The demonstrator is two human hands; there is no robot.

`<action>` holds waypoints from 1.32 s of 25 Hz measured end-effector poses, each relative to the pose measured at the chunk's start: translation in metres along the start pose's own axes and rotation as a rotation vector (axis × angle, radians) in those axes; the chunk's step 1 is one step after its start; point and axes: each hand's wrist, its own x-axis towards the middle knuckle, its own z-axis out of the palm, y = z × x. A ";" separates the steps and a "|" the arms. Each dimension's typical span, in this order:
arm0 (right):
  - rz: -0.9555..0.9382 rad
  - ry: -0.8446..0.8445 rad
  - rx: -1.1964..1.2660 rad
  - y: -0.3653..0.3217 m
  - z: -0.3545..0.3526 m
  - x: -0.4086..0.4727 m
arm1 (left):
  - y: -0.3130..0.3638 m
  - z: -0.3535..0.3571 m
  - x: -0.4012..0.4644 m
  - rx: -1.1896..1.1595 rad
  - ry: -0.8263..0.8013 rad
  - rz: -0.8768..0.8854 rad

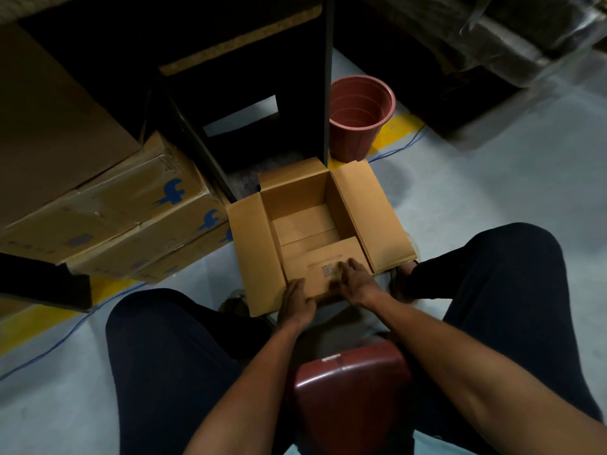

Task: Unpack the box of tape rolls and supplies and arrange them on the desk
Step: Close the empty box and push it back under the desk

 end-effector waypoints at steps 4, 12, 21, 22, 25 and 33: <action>-0.035 -0.073 -0.172 0.007 0.007 0.007 | -0.009 0.006 0.003 0.255 -0.165 0.021; -0.052 -0.164 -0.259 0.024 0.025 0.037 | -0.003 0.001 0.010 0.460 -0.287 0.037; -0.160 0.141 -0.113 -0.016 -0.050 0.057 | 0.034 -0.060 0.048 0.294 0.268 0.103; -0.166 0.146 -0.103 -0.022 -0.066 0.066 | 0.037 -0.074 0.061 0.260 0.278 0.075; -0.154 0.215 -0.043 -0.036 -0.115 0.097 | 0.042 -0.110 0.111 0.152 0.218 0.025; -0.242 0.257 -0.155 -0.055 -0.167 0.204 | 0.081 -0.157 0.220 0.222 0.165 0.072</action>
